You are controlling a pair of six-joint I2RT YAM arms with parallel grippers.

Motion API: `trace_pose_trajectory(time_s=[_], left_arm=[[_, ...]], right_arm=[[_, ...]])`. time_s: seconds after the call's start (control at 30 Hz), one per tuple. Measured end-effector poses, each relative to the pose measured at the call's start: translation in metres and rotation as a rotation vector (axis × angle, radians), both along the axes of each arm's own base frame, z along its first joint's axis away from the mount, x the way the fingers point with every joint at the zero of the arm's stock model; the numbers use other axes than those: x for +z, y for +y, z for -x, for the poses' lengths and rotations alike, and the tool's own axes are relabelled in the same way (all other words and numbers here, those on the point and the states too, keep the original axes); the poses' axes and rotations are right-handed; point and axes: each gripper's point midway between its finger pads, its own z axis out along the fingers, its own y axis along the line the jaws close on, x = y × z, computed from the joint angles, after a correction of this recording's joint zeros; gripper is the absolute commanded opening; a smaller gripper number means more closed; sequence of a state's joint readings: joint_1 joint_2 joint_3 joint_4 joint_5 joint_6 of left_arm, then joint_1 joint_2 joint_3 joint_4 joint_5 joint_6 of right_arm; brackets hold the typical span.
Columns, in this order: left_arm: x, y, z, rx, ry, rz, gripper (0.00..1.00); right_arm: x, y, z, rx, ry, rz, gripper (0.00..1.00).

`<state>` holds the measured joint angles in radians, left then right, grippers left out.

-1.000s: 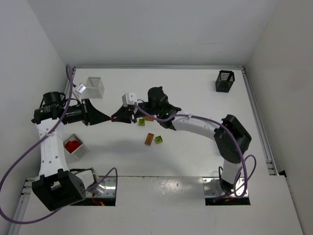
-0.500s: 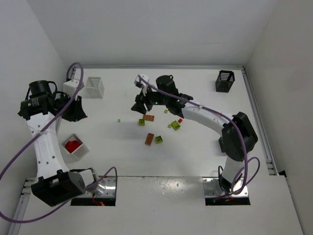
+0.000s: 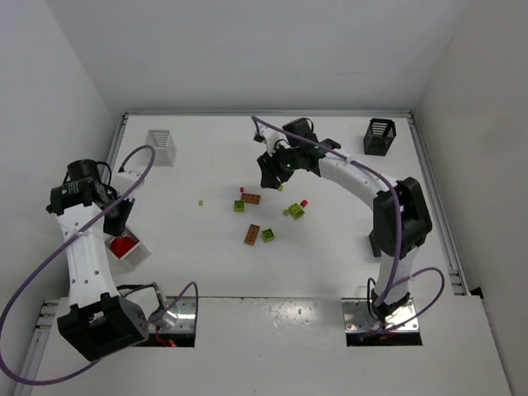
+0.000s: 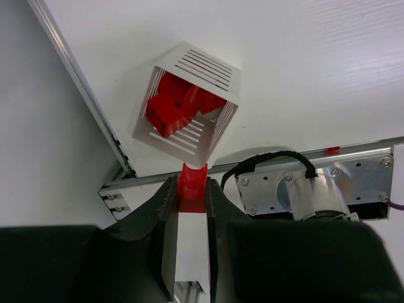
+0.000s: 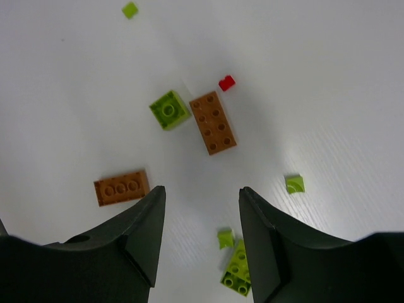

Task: Sort the legos into containers by color

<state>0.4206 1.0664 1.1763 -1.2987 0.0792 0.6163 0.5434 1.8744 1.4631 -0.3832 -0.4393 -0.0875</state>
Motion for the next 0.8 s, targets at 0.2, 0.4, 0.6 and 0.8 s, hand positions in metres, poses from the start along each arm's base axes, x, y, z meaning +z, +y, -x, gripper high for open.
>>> trace_pose_trajectory(time_s=[0.2,0.4,0.6,0.8], left_arm=[[-0.022,0.005,0.005,0.052,0.065,-0.004,0.11],[-0.035,0.009,0.002,0.073,0.077,-0.006,0.27],[-0.044,0.013,-0.001,0.092,0.078,-0.011,0.57],[-0.045,0.02,-0.016,0.105,0.082,0.001,0.59]], right_arm=[[-0.016,-0.013,-0.005,-0.014,0.055,0.054,0.5],[-0.02,-0.026,-0.019,-0.046,0.08,0.069,0.52],[-0.034,-0.051,-0.033,-0.103,0.113,0.095,0.55],[-0.048,-0.088,-0.047,-0.181,0.149,0.13,0.49]])
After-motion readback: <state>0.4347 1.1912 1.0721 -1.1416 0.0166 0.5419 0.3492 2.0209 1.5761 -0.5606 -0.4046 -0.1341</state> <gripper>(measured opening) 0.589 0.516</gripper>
